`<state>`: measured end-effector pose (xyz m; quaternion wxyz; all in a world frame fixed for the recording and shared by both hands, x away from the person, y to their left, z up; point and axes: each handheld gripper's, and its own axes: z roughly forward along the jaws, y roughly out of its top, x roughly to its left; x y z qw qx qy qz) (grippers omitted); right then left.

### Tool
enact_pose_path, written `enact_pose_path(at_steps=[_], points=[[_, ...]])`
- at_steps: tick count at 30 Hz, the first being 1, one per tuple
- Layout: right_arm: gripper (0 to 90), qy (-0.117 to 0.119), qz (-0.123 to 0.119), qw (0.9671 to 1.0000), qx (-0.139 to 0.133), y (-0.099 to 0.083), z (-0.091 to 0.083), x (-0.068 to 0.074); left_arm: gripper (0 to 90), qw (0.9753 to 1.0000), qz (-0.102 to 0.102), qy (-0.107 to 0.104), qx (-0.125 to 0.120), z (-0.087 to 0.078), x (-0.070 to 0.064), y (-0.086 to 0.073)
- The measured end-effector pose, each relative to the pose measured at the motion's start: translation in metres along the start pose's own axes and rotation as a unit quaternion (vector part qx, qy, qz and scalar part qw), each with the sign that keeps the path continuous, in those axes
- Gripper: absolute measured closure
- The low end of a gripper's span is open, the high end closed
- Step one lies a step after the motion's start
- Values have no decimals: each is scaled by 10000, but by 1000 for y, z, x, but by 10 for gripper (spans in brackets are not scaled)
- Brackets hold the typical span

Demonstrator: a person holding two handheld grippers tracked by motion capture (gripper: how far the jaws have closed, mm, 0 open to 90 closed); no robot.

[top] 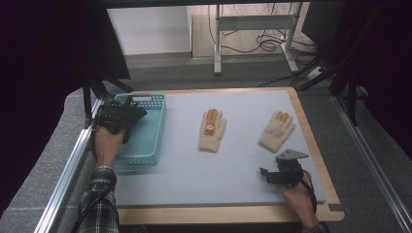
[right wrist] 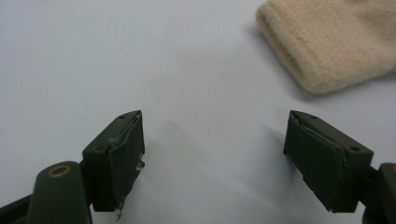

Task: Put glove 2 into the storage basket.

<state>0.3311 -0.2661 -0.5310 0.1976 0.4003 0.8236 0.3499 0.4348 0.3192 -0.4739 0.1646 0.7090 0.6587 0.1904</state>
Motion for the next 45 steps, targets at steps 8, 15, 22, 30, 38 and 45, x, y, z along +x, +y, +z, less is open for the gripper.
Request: enact_pose_path(at_steps=[8, 15, 22, 30, 38, 45], points=[[197, -1, 1, 10000, -1, 0, 0, 0, 624, 9983, 69, 285, 495, 24, 0, 2], [197, -3, 1, 10000, -2, 0, 0, 0, 475, 9989, 118, 14, 448, 25, -2, 2], [197, -3, -1, 10000, -2, 0, 0, 0, 125, 9994, -15, -223, 261, 20, -3, 8], [197, -2, 3, 10000, -2, 0, 0, 0, 283, 9988, 355, -343, 64, 16, -22, 17], [197, 0, 5, 10000, -5, 0, 0, 0, 420, 9917, 788, 798, 631, 49, -38, 19], [197, 2, -3, 10000, -2, 0, 0, 0, 400, 9936, 554, 765, 620, 46, -24, 19]])
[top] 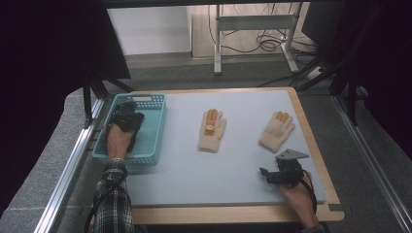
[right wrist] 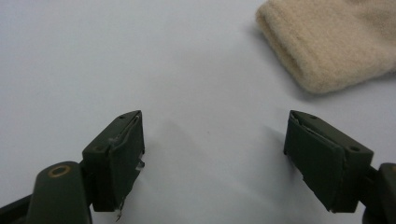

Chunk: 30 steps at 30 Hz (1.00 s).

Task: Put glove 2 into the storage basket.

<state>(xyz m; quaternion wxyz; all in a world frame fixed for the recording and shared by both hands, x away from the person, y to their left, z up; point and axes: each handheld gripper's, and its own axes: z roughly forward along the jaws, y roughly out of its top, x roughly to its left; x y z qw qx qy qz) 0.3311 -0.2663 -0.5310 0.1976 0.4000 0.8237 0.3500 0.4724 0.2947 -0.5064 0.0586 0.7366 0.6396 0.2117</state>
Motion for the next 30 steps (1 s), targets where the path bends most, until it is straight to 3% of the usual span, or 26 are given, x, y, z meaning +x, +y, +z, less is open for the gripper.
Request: enact_pose_path(at_steps=[2, 3, 4, 5, 7, 8, 9, 13, 14, 15, 17, 18, 19, 20, 21, 22, 23, 26, 27, 30], points=[[197, -1, 0, 10000, 1, 0, 0, 0, 330, 9997, -32, -253, -29, -1, 0, -1], [197, -1, 0, 10000, 1, 0, 0, 0, 286, 9997, -32, -253, -29, -1, 0, -1], [197, -4, 8, 10000, -3, 0, 0, 0, 250, 9982, -183, -569, -105, -3, 4, -3], [197, -4, 8, 10000, -3, 0, 0, 0, 227, 9982, -183, -569, -105, -3, 4, -3], [197, -6, 11, 10000, 0, 0, 0, 0, 188, 9916, -468, -1127, -417, -10, 11, -6], [197, -5, 9, 10000, -2, 0, 0, 0, 172, 9893, -492, -1261, -546, -14, 13, -7], [197, -5, 9, 10000, -2, 0, 0, 0, 157, 9893, -492, -1261, -546, -14, 13, -7], [197, -5, 9, 10000, -2, 0, 0, 0, 119, 9797, -436, -1702, -965, -30, 10, -10], [197, -5, 9, 10000, 0, 0, 0, 0, 112, 9751, -371, -1867, -1141, -38, 5, -10], [197, -6, 10, 10000, 0, 0, 0, 0, 109, 9751, -371, -1867, -1141, -38, 5, -10], [197, -7, 11, 10000, 1, 0, 0, 0, 103, 9710, -265, -2012, -1260, -46, -2, -10], [197, -5, 10, 10000, -1, 0, 0, 0, 82, 9664, -99, -2200, -1326, -54, -10, -10], [197, -5, 10, 10000, -1, 0, 0, 0, 64, 9664, -99, -2200, -1326, -54, -10, -10], [197, -5, 0, 10000, 4, 0, 0, 0, 47, 9619, 79, -2376, -1352, -62, -19, -9], [197, -5, 0, 10000, 4, 0, 0, 0, 40, 9619, 79, -2376, -1352, -62, -19, -9], [197, -6, 2, 10000, 5, 0, 0, 0, 34, 9604, 324, -2360, -1443, -71, -29, -10], [197, -6, 2, 10000, 5, 0, 0, 0, 31, 9604, 324, -2360, -1443, -71, -29, -10], [197, -4, 2, 10000, 6, 0, 0, 0, 28, 9547, 576, -2440, -1600, -84, -44, -12], [197, -4, 2, 10000, 6, 0, 0, 0, 28, 9487, 715, -2544, -1734, -94, -54, -15], [197, -2, 3, 10000, 5, 0, 0, 0, 28, 9388, 984, -2683, -1924, -110, -71, -23]])
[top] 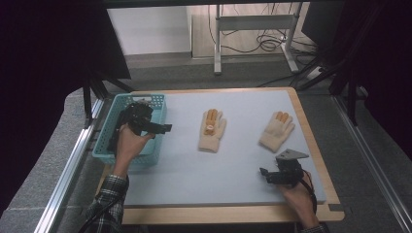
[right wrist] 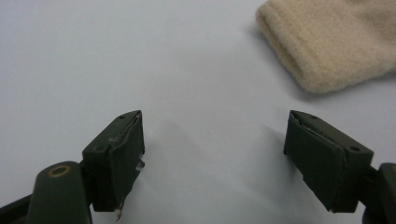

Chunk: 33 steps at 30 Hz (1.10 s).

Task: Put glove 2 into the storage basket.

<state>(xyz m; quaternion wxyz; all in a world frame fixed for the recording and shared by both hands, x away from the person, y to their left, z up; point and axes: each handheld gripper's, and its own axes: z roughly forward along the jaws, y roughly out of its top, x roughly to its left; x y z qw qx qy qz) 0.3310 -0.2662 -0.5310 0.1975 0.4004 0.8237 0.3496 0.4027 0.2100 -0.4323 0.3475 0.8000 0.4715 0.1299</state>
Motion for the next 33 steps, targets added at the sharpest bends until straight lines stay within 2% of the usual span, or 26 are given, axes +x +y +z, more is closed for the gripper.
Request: enact_pose_path(at_steps=[1, 3, 4, 5, 6, 7, 8, 12, 13, 14, 16, 18, 19, 20, 23, 25, 26, 33], points=[[197, 0, 0, 10000, 0, 0, 0, 0, 27, 10000, 0, 0, 0, 0, 0, 0], [197, -2, 0, 10000, 0, 0, 0, 0, 18, 9992, 361, -132, -126, -4, -26, -3], [197, -1, -1, 10000, 1, 0, 0, 0, 18, 9987, 439, -185, -198, -5, -34, -5], [197, -5, 2, 10000, -2, 0, 0, 0, 15, 9987, 439, -185, -198, -5, -34, -5], [197, -5, 5, 10000, -1, 0, 0, 0, 10, 9974, 584, -288, -319, -6, -50, -11], [197, -5, 5, 10000, -1, 0, 0, 0, 7, 9974, 584, -288, -319, -6, -50, -11], [197, -4, 5, 10000, 2, 0, 0, 0, 5, 9960, 760, -297, -370, -5, -65, -18], [196, -8, -7, 10000, 1, 0, 0, 0, 0, 9934, 1050, -218, -408, 4, -89, -37], [196, -8, -7, 10000, 1, 0, 0, 0, 0, 9934, 1050, -218, -408, 4, -89, -37], [196, -8, 2, 10000, -1, 0, 0, 0, 0, 9926, 1127, -195, -417, 9, -98, -47], [195, -6, 1, 10000, -1, 0, 0, 0, 0, 9919, 1182, -200, -413, 15, -104, -58], [194, -6, 1, 10000, -2, 0, 0, 0, 0, 9914, 1239, -229, -346, 22, -109, -68], [194, -6, 1, 10000, -2, 0, 0, 0, 0, 9914, 1239, -229, -346, 22, -109, -68], [188, 0, -3, 10000, 1, 0, 0, 0, 0, 9912, 1277, -200, -275, 29, -112, -78], [177, 9, -15, 10000, 5, 0, 0, 0, 0, 9913, 1296, -143, -192, 35, -113, -88], [172, 13, -15, 10000, 16, 0, 0, 0, 0, 9924, 1222, -44, -117, 42, -110, -101], [172, 13, -15, 10000, 16, 0, 0, 0, 0, 9924, 1222, -44, -117, 42, -110, -101], [173, 19, -4, 10000, 21, 0, 0, 0, 0, 9951, 976, 167, 69, 50, -98, -129]])
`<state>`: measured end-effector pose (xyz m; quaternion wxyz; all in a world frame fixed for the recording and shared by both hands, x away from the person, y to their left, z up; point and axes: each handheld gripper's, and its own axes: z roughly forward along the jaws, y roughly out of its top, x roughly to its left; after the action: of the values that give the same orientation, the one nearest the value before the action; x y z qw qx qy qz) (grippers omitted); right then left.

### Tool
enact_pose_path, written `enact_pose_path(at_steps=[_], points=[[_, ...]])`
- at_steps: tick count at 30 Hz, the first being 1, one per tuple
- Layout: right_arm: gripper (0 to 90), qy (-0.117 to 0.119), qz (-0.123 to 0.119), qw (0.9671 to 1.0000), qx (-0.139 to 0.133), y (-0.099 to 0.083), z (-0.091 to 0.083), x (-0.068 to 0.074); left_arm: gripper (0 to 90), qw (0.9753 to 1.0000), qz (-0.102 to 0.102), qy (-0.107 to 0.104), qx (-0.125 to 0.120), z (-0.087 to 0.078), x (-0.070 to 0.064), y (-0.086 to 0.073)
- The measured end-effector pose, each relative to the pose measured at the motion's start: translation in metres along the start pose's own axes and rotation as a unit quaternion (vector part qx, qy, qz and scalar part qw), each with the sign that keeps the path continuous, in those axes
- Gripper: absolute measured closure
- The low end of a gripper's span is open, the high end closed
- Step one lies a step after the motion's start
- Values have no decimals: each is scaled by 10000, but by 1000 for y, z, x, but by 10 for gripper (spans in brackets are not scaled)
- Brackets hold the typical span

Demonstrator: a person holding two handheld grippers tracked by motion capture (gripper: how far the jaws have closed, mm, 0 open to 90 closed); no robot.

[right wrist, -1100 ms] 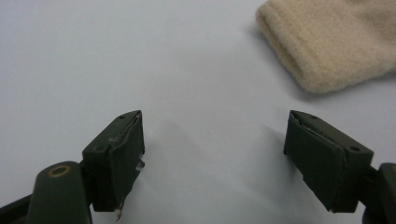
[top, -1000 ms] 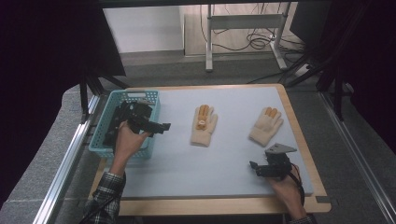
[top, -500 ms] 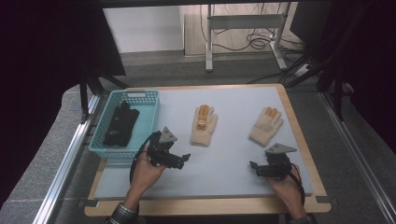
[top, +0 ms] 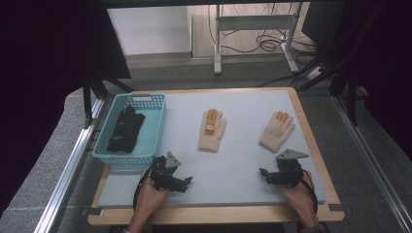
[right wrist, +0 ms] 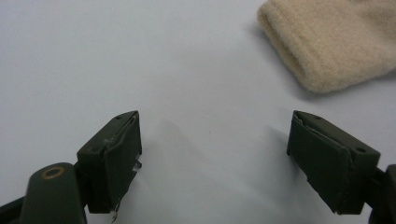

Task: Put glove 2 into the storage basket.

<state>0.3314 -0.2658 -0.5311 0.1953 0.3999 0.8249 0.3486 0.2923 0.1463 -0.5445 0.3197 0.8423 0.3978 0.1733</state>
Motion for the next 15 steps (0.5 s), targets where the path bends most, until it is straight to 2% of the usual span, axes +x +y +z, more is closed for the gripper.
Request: enact_pose_path(at_steps=[2, 4, 9, 15], points=[[173, 1, -1, 10000, 0, 0, 0, 0, 0, 10000, -40, -32, -37, 0, 1, -2], [175, 2, -1, 10000, 0, 0, 0, 0, 0, 9994, -277, -186, -109, 1, 5, -7], [181, 24, 25, 10000, -14, 0, 0, -1, 0, 9989, -387, -239, -108, 2, 6, -7], [202, 108, 127, 9999, -37, 0, -2, -4, 0, 9989, -391, -241, -126, 3, 6, -7]])
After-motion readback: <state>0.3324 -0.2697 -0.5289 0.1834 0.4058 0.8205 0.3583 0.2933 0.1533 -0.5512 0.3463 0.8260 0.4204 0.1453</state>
